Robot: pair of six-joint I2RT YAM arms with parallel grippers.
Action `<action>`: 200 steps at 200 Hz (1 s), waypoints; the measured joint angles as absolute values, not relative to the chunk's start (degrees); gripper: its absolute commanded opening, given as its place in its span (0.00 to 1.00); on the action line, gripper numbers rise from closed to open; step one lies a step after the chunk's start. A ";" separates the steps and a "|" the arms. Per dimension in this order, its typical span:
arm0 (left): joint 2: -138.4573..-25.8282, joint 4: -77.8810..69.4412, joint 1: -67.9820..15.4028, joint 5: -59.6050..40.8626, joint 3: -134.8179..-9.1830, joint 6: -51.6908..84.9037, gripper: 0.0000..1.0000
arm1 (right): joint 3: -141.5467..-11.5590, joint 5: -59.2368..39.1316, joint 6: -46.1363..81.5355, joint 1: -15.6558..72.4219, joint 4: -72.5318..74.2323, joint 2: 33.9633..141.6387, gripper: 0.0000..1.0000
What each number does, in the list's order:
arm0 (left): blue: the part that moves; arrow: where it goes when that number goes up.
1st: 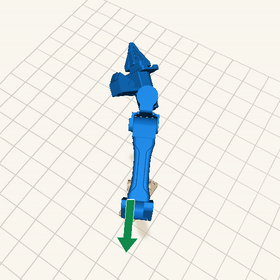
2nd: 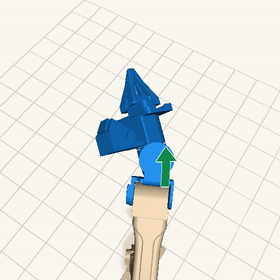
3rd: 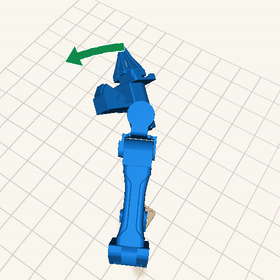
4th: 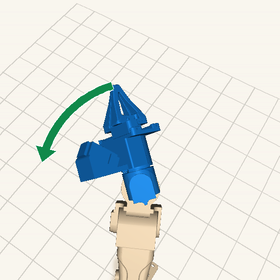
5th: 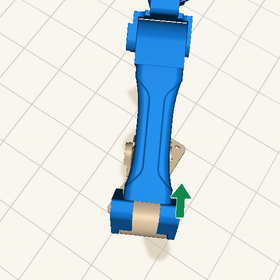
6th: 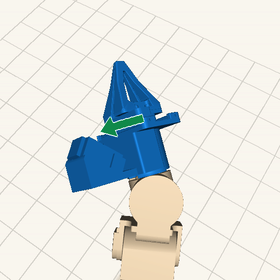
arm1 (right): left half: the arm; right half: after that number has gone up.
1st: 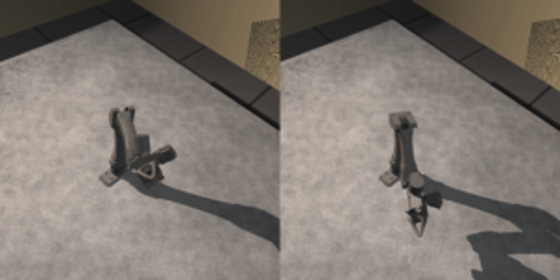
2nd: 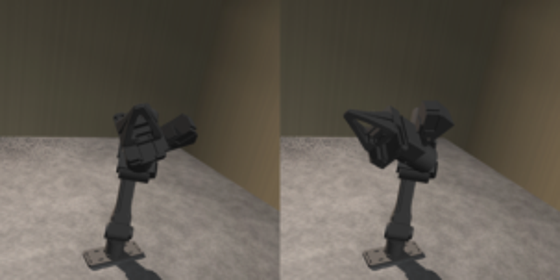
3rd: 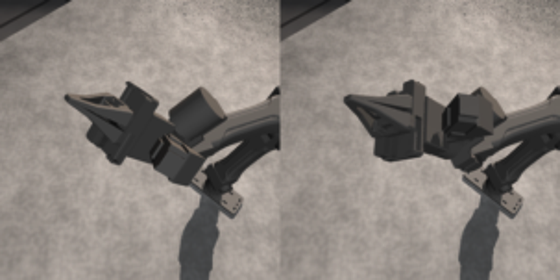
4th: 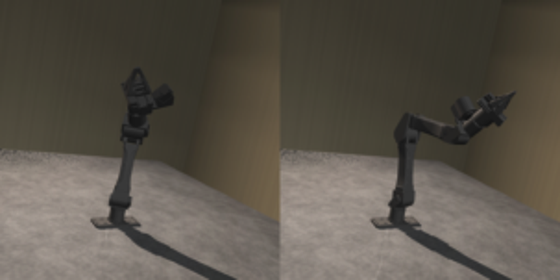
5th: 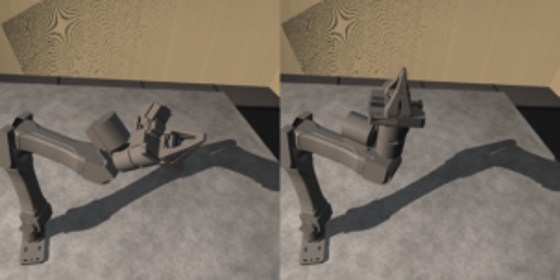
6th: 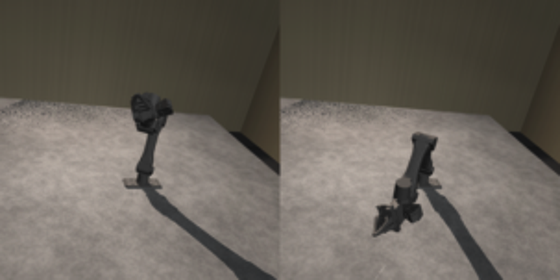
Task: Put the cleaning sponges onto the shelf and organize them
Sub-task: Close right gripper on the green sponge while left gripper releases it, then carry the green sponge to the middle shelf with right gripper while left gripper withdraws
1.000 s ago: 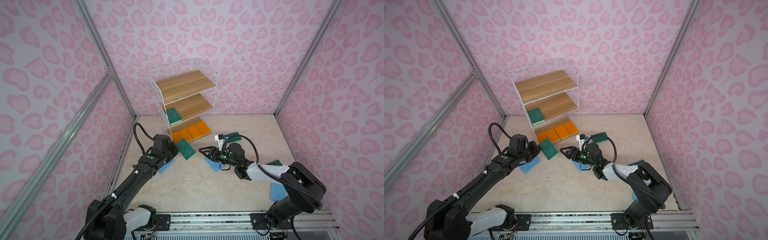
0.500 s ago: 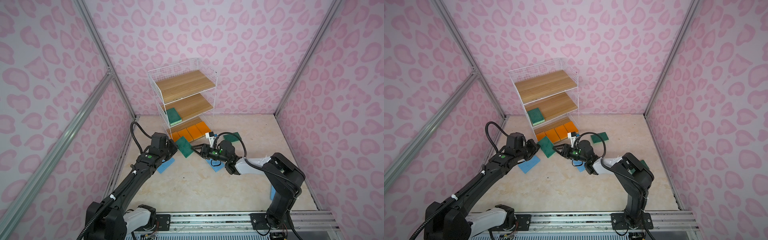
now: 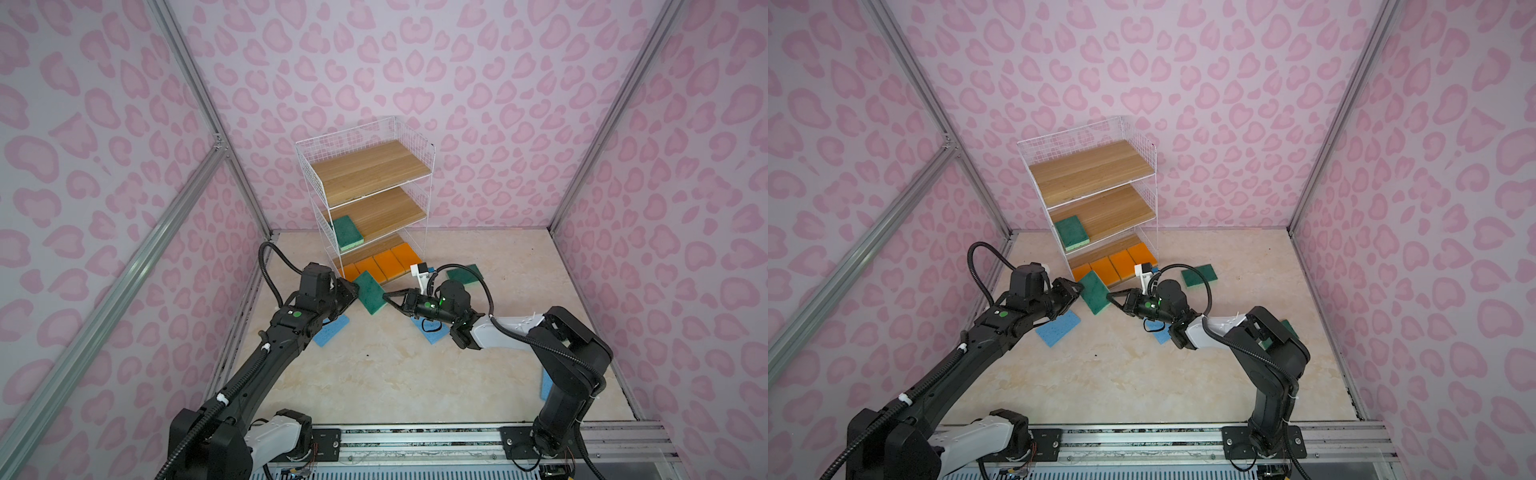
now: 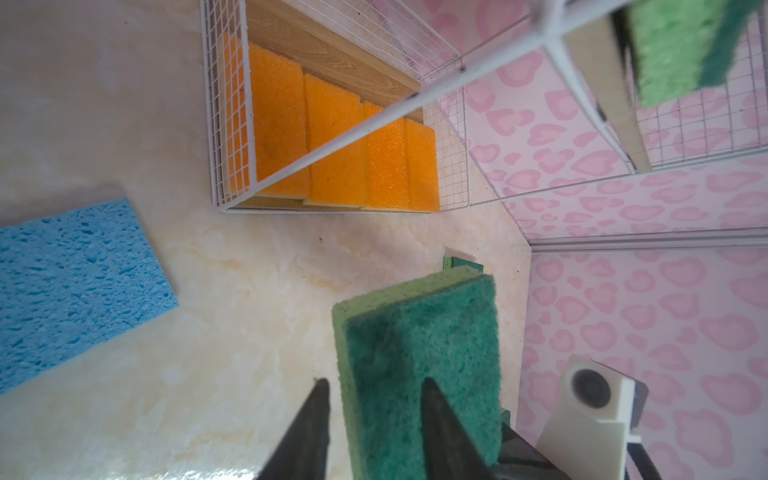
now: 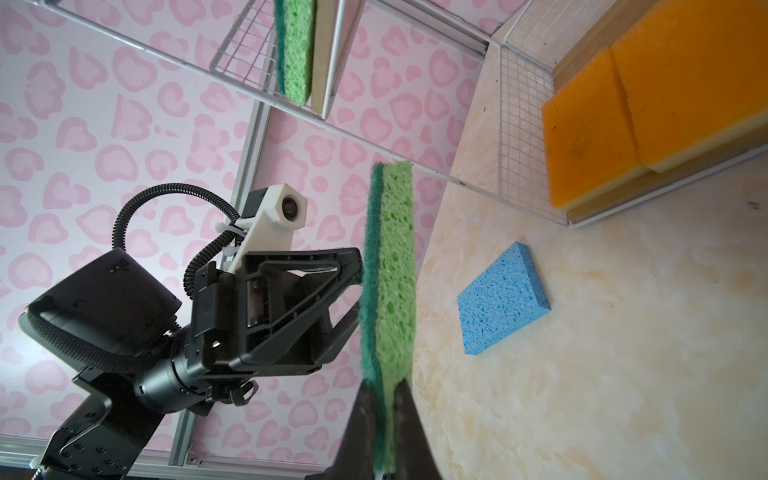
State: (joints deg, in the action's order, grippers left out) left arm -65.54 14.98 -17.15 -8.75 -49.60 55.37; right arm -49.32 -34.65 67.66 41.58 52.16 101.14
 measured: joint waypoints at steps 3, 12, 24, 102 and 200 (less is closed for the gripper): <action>-65.10 14.98 -17.15 -8.75 -49.60 55.16 0.91 | -49.32 -34.70 67.53 41.54 51.92 100.86 0.07; -63.88 15.05 -17.15 -8.71 -49.54 53.82 0.98 | -49.34 -34.65 66.61 41.45 50.57 99.50 0.06; -61.98 15.11 -17.15 -8.29 -49.12 52.77 0.98 | -49.34 -34.68 65.49 41.10 48.80 97.69 0.06; -53.10 17.82 -17.15 -2.59 -41.39 46.44 0.98 | -55.27 -35.59 55.92 35.79 29.41 86.96 0.06; -51.88 17.69 -17.15 -0.97 -36.07 43.42 0.97 | -78.91 -41.08 51.64 28.62 14.90 98.65 0.07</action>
